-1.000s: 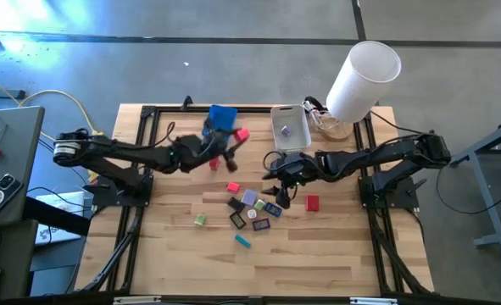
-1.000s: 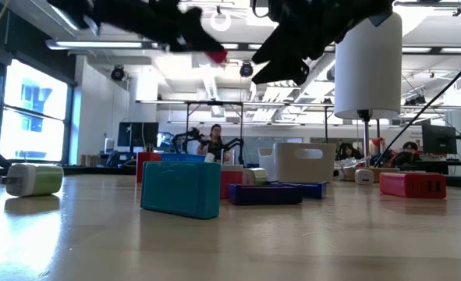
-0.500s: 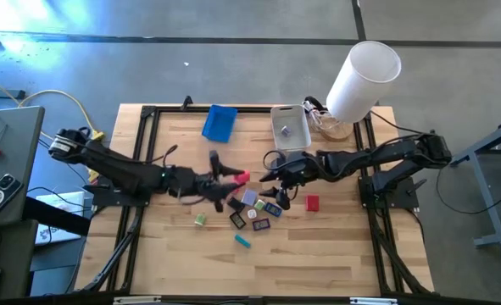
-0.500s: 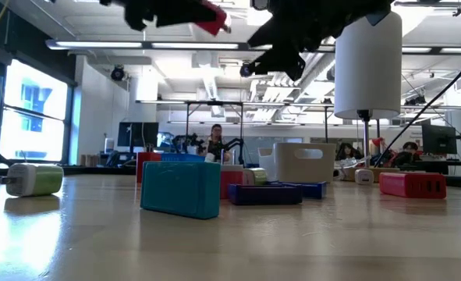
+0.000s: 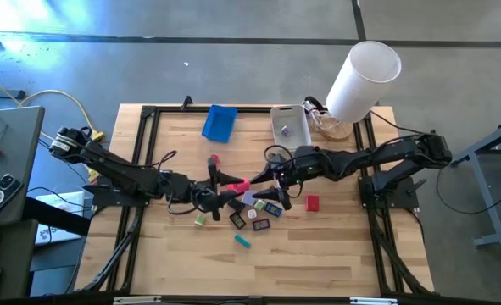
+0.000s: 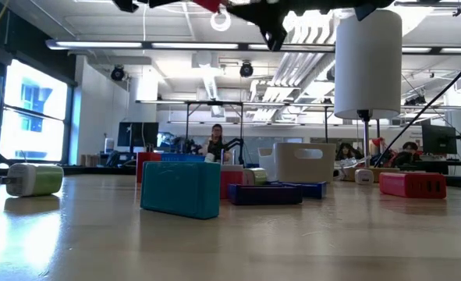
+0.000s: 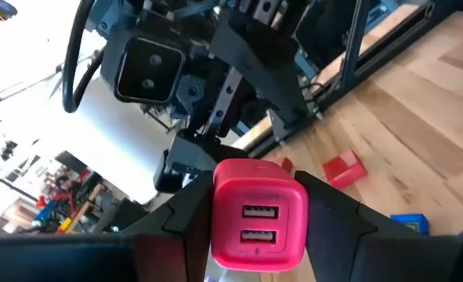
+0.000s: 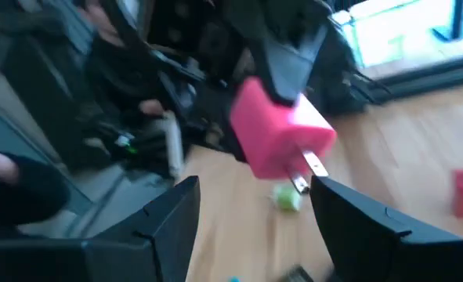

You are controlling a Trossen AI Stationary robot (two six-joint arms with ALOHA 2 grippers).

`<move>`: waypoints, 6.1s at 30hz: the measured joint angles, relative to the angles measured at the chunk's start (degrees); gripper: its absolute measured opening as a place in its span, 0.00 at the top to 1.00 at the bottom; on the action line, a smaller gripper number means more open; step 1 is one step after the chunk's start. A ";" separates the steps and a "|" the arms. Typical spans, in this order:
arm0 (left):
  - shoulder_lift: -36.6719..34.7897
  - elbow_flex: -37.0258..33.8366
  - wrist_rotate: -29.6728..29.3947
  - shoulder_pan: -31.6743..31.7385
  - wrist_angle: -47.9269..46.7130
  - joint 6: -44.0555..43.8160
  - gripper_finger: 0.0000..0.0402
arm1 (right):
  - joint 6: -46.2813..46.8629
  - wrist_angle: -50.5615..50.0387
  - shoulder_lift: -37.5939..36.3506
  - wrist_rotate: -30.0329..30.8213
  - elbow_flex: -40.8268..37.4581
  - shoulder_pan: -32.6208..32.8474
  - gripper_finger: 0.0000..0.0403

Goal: Pick & Place Office items
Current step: Put the right pink charger adapter into the white bin

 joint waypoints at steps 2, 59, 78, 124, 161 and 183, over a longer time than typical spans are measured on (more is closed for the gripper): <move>-0.02 0.00 0.08 -0.30 1.07 0.88 0.63 | 1.00 1.80 0.00 0.21 -0.02 0.01 0.43; 6.32 0.00 12.26 8.20 18.72 3.34 0.64 | 3.81 8.47 0.46 -1.67 0.00 -1.61 0.43; 6.45 0.07 15.44 9.93 15.06 0.56 0.64 | 1.49 7.72 0.46 -1.87 -0.13 -1.97 0.57; 6.58 -0.02 14.37 8.44 19.88 5.30 0.64 | 6.26 8.34 -1.36 -0.20 -0.07 -3.73 0.25; 6.62 0.00 20.40 11.20 20.29 2.55 0.63 | 2.35 8.22 -1.33 -1.31 0.06 -3.40 0.64; 6.62 -0.06 19.81 10.70 20.32 -1.80 0.50 | -2.50 1.86 -1.41 1.98 0.08 -4.02 0.64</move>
